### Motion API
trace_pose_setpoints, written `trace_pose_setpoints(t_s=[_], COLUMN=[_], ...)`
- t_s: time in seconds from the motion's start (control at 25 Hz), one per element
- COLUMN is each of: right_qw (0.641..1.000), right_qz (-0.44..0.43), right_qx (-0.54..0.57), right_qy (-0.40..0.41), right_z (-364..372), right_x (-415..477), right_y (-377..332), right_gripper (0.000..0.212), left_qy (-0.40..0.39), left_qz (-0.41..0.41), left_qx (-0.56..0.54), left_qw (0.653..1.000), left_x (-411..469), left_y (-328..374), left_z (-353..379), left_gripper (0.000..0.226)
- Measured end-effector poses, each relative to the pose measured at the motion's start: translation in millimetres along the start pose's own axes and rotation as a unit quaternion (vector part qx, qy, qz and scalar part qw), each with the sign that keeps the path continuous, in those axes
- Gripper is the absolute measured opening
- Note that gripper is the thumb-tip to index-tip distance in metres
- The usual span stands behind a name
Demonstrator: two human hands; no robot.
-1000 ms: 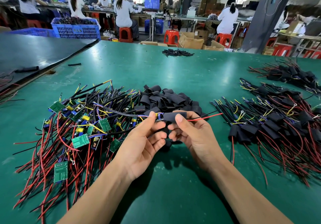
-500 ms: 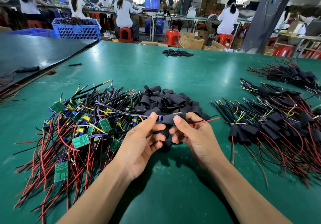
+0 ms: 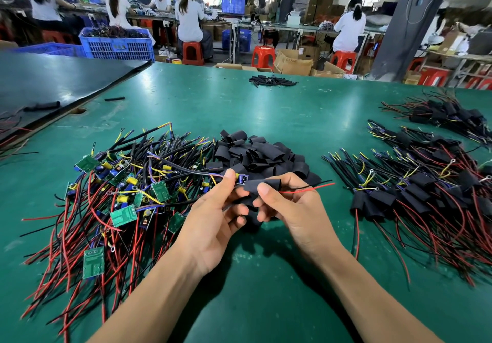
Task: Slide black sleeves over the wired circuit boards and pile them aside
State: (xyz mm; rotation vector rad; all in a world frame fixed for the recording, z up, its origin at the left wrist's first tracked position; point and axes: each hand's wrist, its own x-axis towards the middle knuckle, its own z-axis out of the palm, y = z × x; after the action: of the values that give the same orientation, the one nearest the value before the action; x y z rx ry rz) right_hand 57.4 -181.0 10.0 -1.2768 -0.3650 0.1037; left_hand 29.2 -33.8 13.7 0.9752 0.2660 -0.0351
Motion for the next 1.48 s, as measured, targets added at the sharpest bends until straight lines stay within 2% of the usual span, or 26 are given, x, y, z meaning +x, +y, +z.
trace_pose_setpoints(t_s=[0.24, 0.4, 0.6, 0.76, 1.04, 1.16, 1.32, 1.48], right_qw=[1.000, 1.000, 0.990, 0.980, 0.994, 0.994, 0.995, 0.995], right_qz=[-0.010, 0.008, 0.080, 0.131, 0.068, 0.045, 0.025, 0.012], right_qx=[-0.005, 0.008, 0.115, 0.149, 0.085, 0.091, 0.084, 0.078], right_qy=[0.021, 0.027, 0.024, 0.006, 0.033, 0.036, 0.048, 0.068], right_z=[6, 4, 2, -5, -3, -2, 1, 3], right_x=[-1, 1, 5, 7, 5, 5, 3, 2], right_y=[1, 1, 2, 1, 3, 5, 5, 5], right_gripper=[0.029, 0.031, 0.033, 0.023, 0.031, 0.028, 0.034, 0.024], left_qy=[-0.009, -0.001, -0.024, -0.042, -0.034, -0.045, -0.050, -0.056], left_qz=[-0.003, 0.000, 0.004, -0.004, 0.029, 0.033, 0.043, 0.067], left_qx=[-0.004, -0.005, 0.006, -0.005, 0.019, 0.025, 0.034, 0.065], left_qw=[1.000, 1.000, 1.000, 0.999, 0.999, 0.998, 0.997, 0.994], left_x=[-1, -1, -5, -6, -6, -5, -4, -4], left_y=[1, 3, 4, 6, 2, 1, -1, -1], left_z=[0, -1, 0, 1, 3, 2, 1, -1], left_gripper=[0.037, 0.028, 0.023, 0.022, 0.016, 0.019, 0.026, 0.035])
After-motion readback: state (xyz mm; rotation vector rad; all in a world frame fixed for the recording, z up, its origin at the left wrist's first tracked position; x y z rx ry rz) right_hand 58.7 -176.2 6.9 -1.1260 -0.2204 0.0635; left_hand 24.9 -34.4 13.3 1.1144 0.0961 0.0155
